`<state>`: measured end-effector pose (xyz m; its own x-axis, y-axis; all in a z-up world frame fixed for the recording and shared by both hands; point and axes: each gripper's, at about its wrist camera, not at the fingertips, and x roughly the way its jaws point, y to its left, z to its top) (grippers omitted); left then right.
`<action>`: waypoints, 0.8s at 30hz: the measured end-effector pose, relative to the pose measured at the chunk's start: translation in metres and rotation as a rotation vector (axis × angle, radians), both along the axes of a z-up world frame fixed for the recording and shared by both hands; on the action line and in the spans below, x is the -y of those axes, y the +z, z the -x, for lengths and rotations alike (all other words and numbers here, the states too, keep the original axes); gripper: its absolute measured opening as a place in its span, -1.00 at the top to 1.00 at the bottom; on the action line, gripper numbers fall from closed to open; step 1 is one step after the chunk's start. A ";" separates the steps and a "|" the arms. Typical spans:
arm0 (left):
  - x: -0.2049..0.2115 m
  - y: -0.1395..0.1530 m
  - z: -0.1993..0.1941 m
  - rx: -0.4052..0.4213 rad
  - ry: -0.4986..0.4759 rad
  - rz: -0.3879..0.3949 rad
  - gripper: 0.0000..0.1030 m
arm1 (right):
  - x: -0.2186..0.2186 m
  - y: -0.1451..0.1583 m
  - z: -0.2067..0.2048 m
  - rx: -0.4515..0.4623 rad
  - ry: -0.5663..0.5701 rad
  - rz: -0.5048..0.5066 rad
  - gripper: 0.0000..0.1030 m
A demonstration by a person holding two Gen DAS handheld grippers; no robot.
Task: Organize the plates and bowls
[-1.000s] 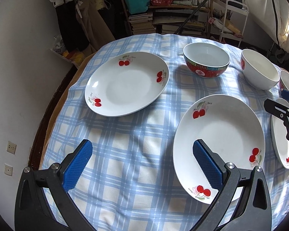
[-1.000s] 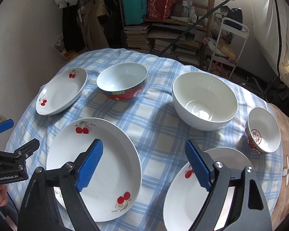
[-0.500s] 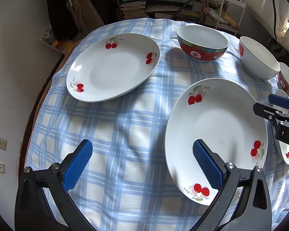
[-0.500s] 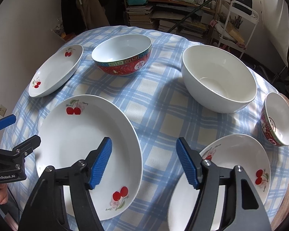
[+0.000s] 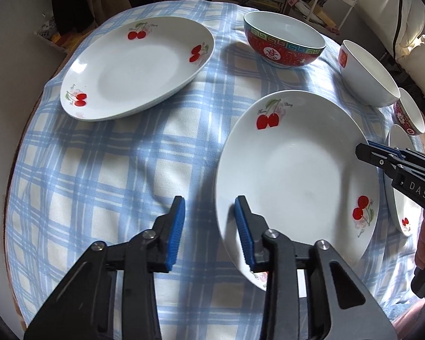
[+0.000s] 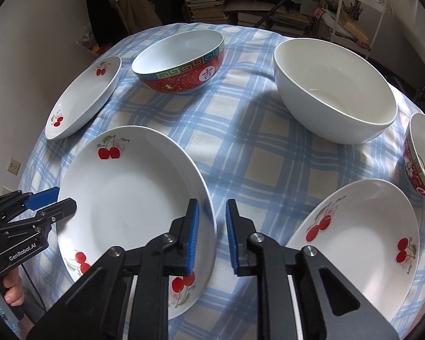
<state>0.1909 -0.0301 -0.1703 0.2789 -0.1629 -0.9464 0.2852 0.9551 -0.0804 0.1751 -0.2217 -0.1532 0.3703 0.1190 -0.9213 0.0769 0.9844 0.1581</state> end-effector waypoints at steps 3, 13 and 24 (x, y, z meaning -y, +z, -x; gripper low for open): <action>0.003 -0.003 0.000 -0.032 -0.016 0.044 0.67 | -0.002 -0.003 -0.001 -0.010 0.006 -0.011 0.73; -0.003 -0.008 -0.004 -0.044 0.010 0.087 0.68 | -0.008 -0.004 -0.001 -0.010 0.016 -0.003 0.73; -0.023 -0.015 -0.011 -0.072 0.044 0.185 0.68 | -0.006 -0.006 0.005 -0.001 0.011 -0.028 0.73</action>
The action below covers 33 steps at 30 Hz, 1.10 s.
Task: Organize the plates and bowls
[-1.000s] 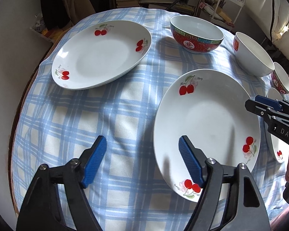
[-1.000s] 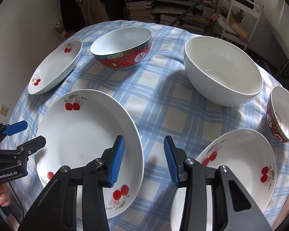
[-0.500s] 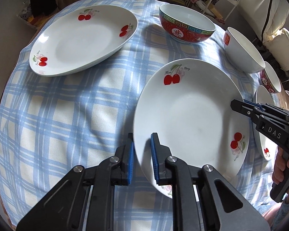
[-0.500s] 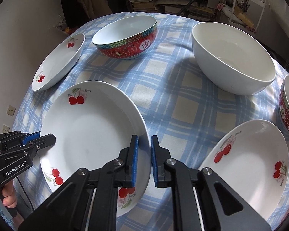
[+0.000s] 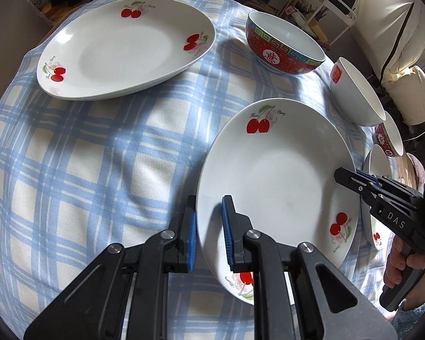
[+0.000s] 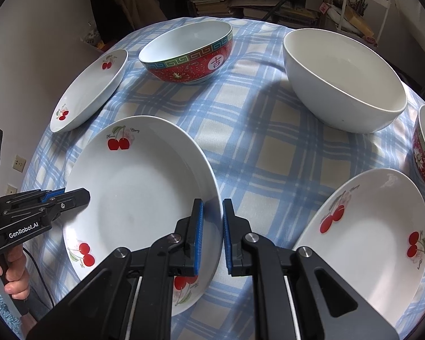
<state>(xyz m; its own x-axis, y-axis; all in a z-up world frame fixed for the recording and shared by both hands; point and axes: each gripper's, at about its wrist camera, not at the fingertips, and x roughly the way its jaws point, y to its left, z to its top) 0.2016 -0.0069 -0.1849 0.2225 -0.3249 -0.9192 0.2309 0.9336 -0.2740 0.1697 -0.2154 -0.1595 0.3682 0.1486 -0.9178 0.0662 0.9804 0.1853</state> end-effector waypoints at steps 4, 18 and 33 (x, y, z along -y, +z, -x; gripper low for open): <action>-0.002 0.006 0.005 0.012 -0.002 -0.019 0.67 | 0.004 0.002 0.005 0.003 -0.025 -0.036 0.75; -0.021 0.030 0.043 0.025 0.026 -0.063 0.67 | -0.021 0.020 0.035 0.003 0.010 -0.073 0.76; -0.031 0.032 0.070 -0.011 0.022 -0.092 0.64 | -0.040 0.024 0.062 -0.024 0.031 -0.032 0.75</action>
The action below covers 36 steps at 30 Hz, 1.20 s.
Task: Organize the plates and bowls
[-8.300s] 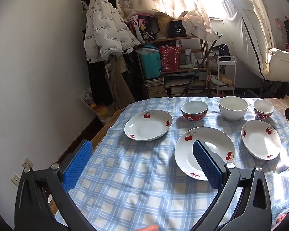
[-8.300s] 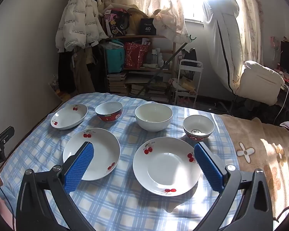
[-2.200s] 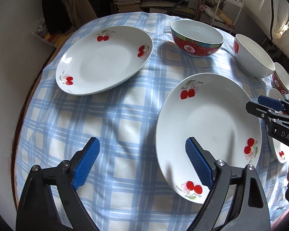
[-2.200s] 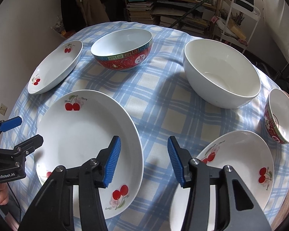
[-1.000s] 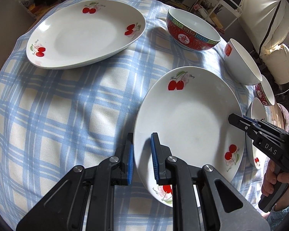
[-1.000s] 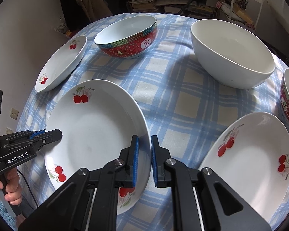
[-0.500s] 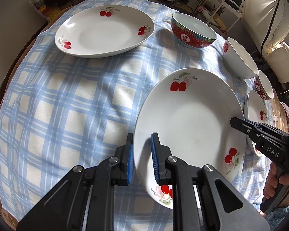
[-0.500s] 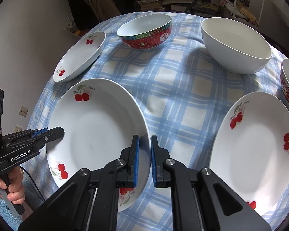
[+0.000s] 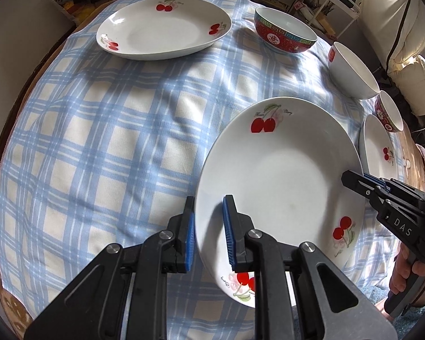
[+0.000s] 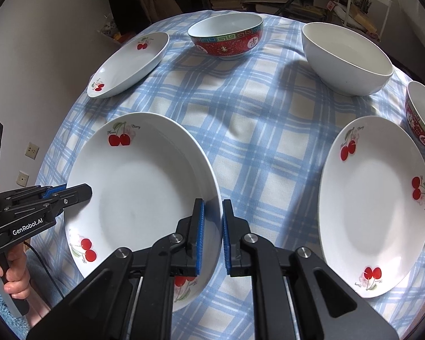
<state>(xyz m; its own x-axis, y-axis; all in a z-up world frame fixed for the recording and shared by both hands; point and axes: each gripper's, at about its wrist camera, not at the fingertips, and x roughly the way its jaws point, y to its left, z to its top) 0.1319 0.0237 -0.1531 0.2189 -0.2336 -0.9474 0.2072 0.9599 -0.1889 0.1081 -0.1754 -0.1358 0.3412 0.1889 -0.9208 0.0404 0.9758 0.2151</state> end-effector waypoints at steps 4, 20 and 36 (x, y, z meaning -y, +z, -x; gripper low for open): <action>0.001 -0.005 0.003 -0.026 -0.009 0.006 0.63 | 0.001 -0.001 0.007 -0.011 -0.010 0.016 0.75; 0.020 -0.024 0.001 -0.041 -0.044 -0.046 0.61 | 0.005 -0.022 0.008 -0.060 -0.039 0.054 0.71; 0.048 0.003 -0.003 0.091 -0.102 -0.160 0.60 | 0.013 0.002 0.002 -0.029 -0.054 0.048 0.67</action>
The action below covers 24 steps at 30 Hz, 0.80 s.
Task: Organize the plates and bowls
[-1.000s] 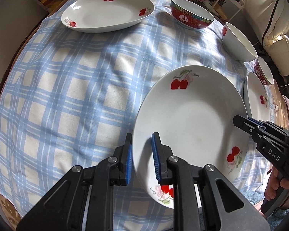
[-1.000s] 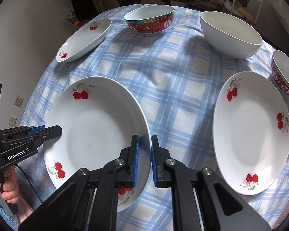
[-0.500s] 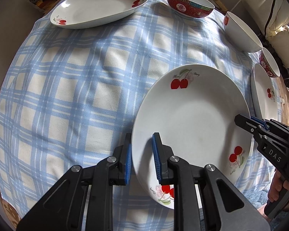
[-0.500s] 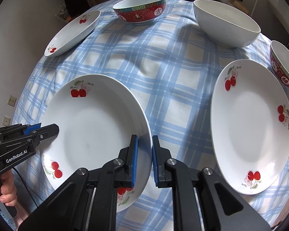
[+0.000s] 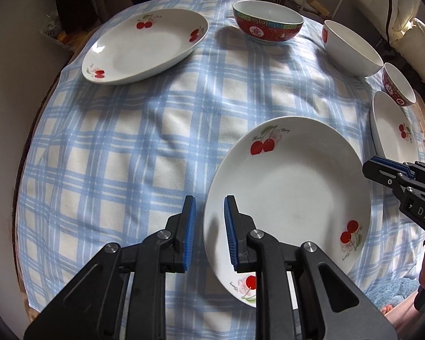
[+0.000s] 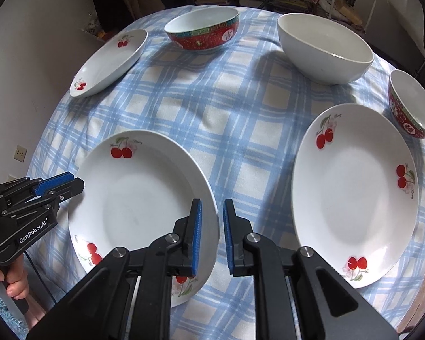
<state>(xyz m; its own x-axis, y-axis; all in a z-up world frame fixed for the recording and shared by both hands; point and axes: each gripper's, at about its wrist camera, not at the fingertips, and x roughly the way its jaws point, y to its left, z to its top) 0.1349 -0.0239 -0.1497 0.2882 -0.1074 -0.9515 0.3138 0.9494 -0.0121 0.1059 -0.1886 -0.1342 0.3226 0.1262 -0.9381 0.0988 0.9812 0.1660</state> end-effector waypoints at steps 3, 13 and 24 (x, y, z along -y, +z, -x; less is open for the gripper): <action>0.009 0.012 -0.001 0.045 -0.013 -0.017 0.50 | 0.009 0.013 -0.002 0.028 -0.018 0.016 0.24; 0.055 0.048 -0.010 0.158 -0.077 -0.025 -0.45 | 0.076 0.042 -0.009 0.045 -0.106 0.113 -0.39; 0.136 0.045 -0.024 0.168 -0.165 -0.020 -0.74 | 0.155 0.030 0.004 0.017 -0.254 0.131 -0.80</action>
